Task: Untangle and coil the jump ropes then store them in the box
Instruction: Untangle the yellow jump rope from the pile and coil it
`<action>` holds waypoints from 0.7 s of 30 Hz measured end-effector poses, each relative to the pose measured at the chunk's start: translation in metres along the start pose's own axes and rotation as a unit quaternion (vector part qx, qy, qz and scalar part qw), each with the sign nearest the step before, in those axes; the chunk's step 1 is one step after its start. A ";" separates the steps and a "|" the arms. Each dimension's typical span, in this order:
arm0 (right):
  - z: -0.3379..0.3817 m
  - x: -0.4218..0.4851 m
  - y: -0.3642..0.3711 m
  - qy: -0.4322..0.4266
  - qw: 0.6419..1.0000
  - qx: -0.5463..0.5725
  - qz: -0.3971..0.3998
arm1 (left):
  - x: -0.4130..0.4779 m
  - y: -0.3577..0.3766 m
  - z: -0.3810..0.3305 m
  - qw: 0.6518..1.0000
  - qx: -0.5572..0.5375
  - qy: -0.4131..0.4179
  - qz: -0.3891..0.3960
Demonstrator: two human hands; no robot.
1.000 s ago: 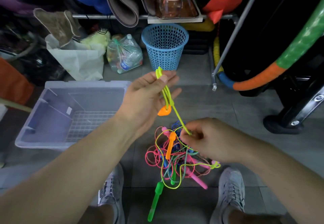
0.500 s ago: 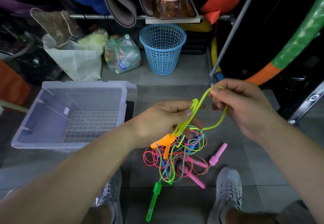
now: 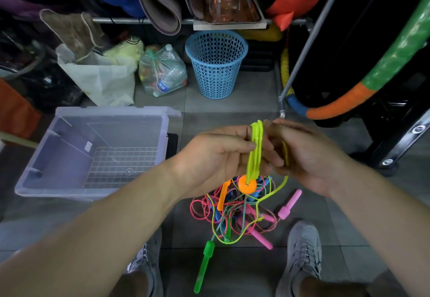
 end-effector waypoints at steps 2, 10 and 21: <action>-0.002 0.000 0.005 0.001 1.000 0.003 0.029 | 0.000 0.000 -0.001 1.000 -0.009 0.008 0.000; 0.006 0.003 -0.003 -0.101 0.995 0.023 -0.014 | -0.002 -0.008 -0.006 0.998 0.036 0.011 -0.057; 0.011 -0.007 0.005 -0.256 0.912 -0.303 0.109 | -0.013 -0.012 -0.001 0.975 0.106 -0.194 0.029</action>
Point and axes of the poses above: each hand's wrist, its own x-axis towards the middle knuckle, its own y-axis out of the palm, z = x × y, the point moved 4 cm from there along x, towards the middle knuckle, and after that the axes turned 13 degrees about x, right-handed, at the moved point
